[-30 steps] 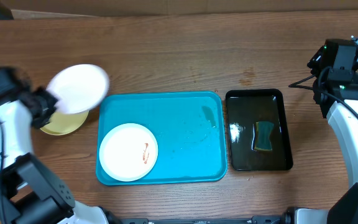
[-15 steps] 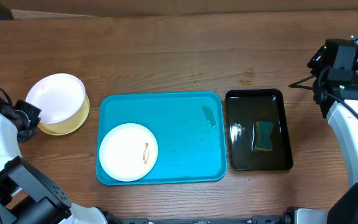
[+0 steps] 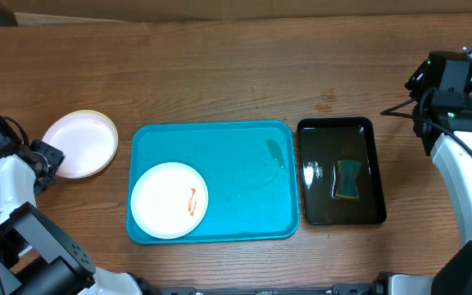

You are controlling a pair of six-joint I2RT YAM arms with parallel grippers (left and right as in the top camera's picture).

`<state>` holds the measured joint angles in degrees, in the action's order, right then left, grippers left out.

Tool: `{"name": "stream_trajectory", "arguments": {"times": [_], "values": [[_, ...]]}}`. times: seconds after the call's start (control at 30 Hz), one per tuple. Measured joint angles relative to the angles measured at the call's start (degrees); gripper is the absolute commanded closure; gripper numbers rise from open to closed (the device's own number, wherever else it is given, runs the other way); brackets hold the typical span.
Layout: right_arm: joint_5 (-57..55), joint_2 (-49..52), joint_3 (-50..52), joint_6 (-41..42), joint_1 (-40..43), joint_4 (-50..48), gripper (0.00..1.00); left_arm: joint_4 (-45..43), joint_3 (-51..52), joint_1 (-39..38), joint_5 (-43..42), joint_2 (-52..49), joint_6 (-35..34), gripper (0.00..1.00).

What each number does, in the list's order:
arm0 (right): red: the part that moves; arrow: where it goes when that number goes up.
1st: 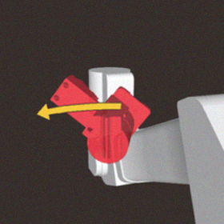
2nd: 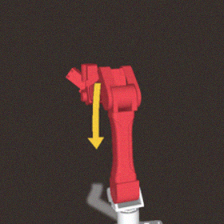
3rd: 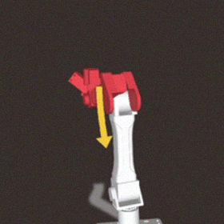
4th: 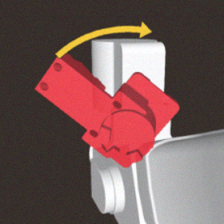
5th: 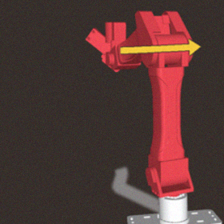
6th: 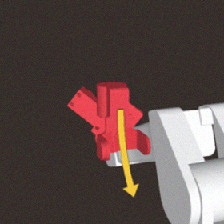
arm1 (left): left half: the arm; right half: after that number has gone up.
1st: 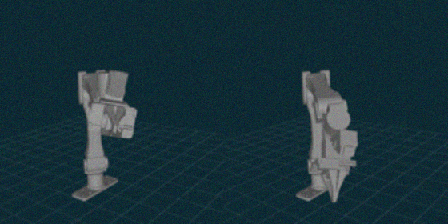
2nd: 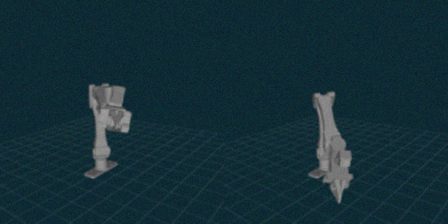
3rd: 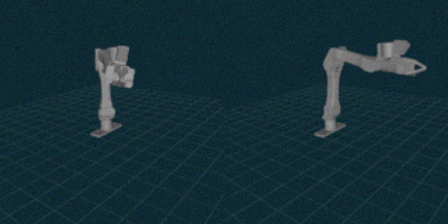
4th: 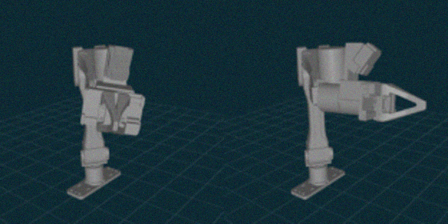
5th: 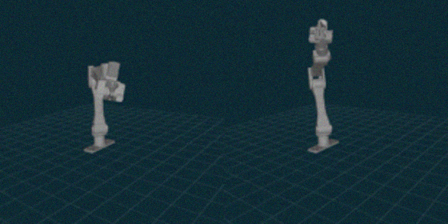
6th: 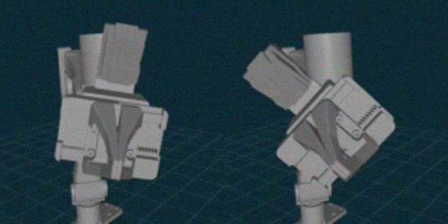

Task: Clean dirty plates on tray and stack at the side
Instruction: 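Place the white plate onto the yellow plate and release it, then move the left gripper to the lower white plate and grasp its rim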

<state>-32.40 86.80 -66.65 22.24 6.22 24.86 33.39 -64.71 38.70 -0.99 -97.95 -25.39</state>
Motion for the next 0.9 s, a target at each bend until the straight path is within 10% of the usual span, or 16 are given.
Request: {"name": "stream_trajectory", "arguments": {"times": [0.43, 0.9], "values": [[-0.02, 0.0, 0.0, 0.0, 0.0, 0.0, 0.0, 20.17, 0.28, -4.11, -19.74, 0.02, 7.19, 0.24], [0.0, 0.0, 0.0, 0.0, 0.0, 0.02, 0.0, 29.35, 0.61, -26.88, -4.98, 0.09, 9.4, 0.29]]}}
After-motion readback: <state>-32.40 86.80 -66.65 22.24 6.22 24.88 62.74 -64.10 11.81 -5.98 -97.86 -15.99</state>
